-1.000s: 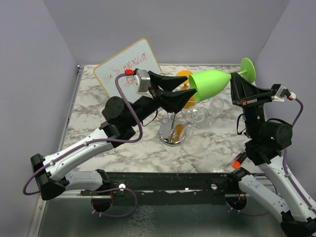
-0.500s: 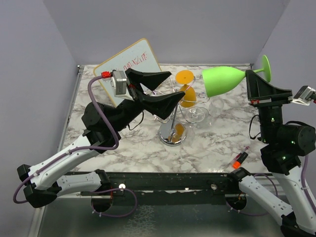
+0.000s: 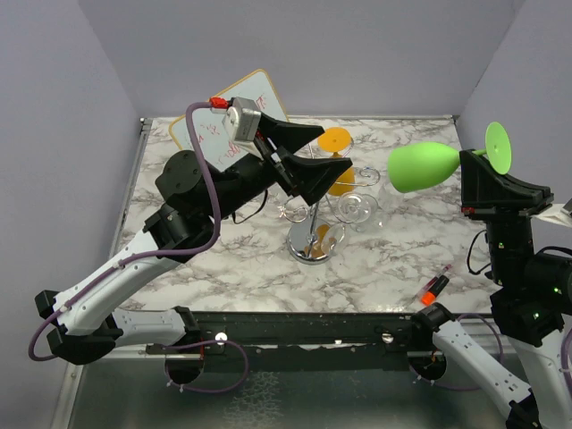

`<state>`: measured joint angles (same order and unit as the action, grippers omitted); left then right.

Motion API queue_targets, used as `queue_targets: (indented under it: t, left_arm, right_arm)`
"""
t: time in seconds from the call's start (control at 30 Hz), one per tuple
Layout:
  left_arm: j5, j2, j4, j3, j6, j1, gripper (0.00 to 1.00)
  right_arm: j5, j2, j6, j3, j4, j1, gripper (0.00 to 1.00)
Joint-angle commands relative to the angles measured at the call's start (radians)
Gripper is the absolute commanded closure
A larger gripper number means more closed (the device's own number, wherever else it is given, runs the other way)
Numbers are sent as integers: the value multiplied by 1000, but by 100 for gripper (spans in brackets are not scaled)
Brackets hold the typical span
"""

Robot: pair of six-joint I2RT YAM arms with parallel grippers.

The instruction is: Place the wine glass upside down on the wine glass rack

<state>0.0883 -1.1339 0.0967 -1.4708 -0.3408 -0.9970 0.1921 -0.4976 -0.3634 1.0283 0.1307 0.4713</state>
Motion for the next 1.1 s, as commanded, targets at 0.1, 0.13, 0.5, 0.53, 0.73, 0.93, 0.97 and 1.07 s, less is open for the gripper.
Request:
queue_targets:
  t: [0.1, 0.13, 0.5, 0.53, 0.73, 0.93, 0.97, 1.07]
  left_arm:
    - [69, -80, -95, -83, -85, -5, 1]
    - [86, -91, -89, -87, -97, -5, 1]
    - [179, -199, 5, -106, -278, -6, 2]
    - [182, -205, 8, -105, -287, -6, 2]
    - [221, -248, -33, -154, -308, -5, 2]
    - [275, -299, -119, -215, -322, -5, 12]
    - [283, -305, -126, -220, -325, -5, 15]
    - [320, -331, -156, -241, -329, -5, 22]
  right_arm:
    - [-150, 12, 408, 36, -158, -2, 99]
    - [-144, 4, 430, 42, -187, -1, 99]
    - [-348, 48, 675, -77, -249, -1, 99]
    - [-371, 54, 699, -94, -249, 0, 99]
    - [-452, 58, 787, -133, -256, -1, 99]
    - [-479, 69, 834, -154, -243, -2, 99]
    - [-484, 71, 839, -156, -240, -2, 99]
    - [-489, 71, 853, -155, -240, -1, 99]
